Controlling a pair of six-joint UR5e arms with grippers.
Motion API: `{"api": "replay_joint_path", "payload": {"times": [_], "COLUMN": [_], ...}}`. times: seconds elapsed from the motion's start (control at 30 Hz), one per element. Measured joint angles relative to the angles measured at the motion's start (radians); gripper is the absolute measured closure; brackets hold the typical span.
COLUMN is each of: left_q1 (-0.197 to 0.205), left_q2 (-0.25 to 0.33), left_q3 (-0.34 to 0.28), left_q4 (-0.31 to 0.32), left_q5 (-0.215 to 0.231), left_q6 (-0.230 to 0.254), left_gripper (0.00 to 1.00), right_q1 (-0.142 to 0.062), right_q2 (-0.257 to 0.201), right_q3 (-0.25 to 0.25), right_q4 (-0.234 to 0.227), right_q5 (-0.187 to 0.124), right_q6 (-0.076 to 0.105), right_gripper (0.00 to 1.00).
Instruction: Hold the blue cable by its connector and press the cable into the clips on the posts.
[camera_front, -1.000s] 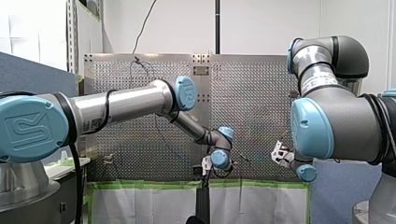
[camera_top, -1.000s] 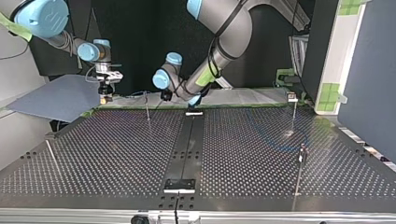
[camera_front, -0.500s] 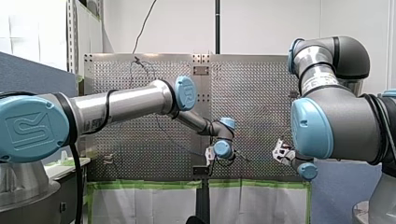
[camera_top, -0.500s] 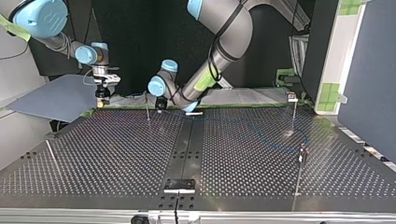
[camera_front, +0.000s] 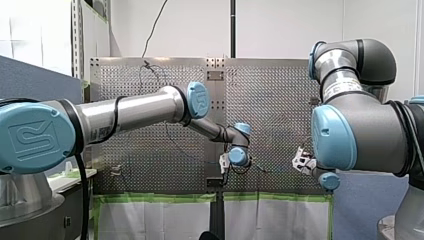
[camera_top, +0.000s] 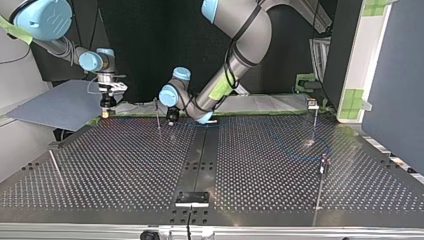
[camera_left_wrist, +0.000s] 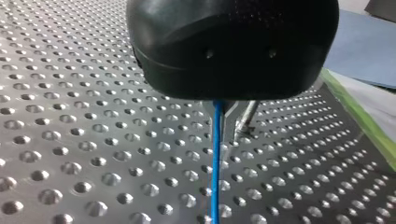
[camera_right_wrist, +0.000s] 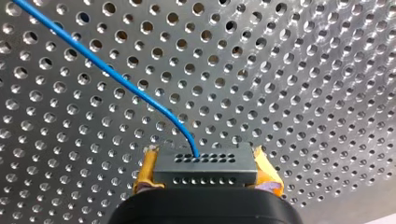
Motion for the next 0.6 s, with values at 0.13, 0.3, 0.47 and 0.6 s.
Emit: {"api": "replay_joint_path", "payload": {"times": [0.13,0.3,0.47,0.6], "left_q1": [0.001,0.001,-0.002,-0.007], "left_q2": [0.000,0.000,0.000,0.000], "left_q3": [-0.011,-0.020,-0.022,-0.028], "left_q4": [0.002,0.002,0.004,0.018], "left_q5": [0.000,0.001,0.001,0.001], "left_q6": [0.002,0.003,0.008,0.018], "left_gripper": [1.00,1.00,1.00,1.00], "right_q1": [0.001,0.003,0.005,0.008], "right_q2": [0.001,0.002,0.003,0.004], "right_q3": [-0.013,-0.026,-0.038,-0.043], "right_q4": [0.002,0.005,0.010,0.012], "right_q5": [-0.016,-0.027,-0.036,-0.045], "right_q6": [0.008,0.015,0.020,0.022], "right_gripper": [1.00,1.00,1.00,1.00]}}
